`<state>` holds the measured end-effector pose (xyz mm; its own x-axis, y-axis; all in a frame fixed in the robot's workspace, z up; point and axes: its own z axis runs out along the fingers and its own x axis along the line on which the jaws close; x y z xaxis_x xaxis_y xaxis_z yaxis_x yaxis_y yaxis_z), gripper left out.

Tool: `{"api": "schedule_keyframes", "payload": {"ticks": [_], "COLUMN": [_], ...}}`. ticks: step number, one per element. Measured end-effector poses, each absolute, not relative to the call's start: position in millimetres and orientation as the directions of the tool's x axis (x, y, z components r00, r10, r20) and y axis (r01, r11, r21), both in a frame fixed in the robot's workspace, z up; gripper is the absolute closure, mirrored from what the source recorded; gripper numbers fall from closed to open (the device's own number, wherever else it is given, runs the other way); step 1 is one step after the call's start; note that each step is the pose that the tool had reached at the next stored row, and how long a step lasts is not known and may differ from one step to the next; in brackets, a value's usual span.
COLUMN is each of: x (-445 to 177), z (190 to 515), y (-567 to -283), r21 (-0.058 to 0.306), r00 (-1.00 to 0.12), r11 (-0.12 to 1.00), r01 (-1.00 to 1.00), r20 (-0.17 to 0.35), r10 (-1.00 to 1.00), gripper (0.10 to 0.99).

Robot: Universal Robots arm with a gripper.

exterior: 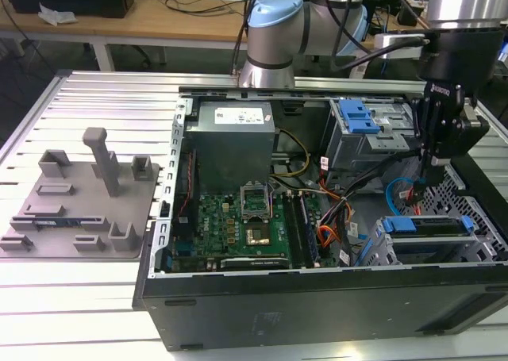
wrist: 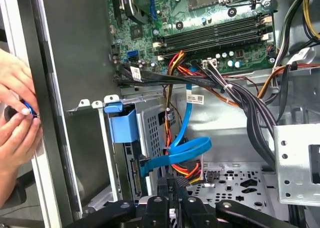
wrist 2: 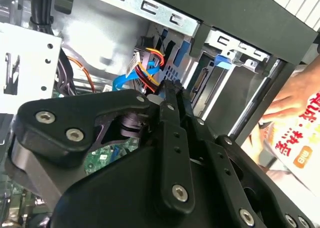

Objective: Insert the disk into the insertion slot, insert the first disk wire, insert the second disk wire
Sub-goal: 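Insert the first disk wire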

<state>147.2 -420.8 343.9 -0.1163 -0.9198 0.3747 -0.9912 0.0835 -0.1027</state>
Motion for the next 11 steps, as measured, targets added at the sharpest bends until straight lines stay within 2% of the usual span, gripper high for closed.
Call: {"api": "schedule_keyframes", "payload": {"ticks": [3,5,11], "x": [157,162,165], "z": [344,344,344], "y": [-421,-421,-435], "r21": [-0.048,-0.024,-0.02], "r00": [-0.095,-0.086,-0.086], "r11": [0.083,0.083,0.085], "r01": [-0.995,-0.996,-0.996], "r20": [0.385,0.385,0.351], "r10": [-0.918,-0.919,-0.932], "gripper": [0.918,0.918,0.918]}}
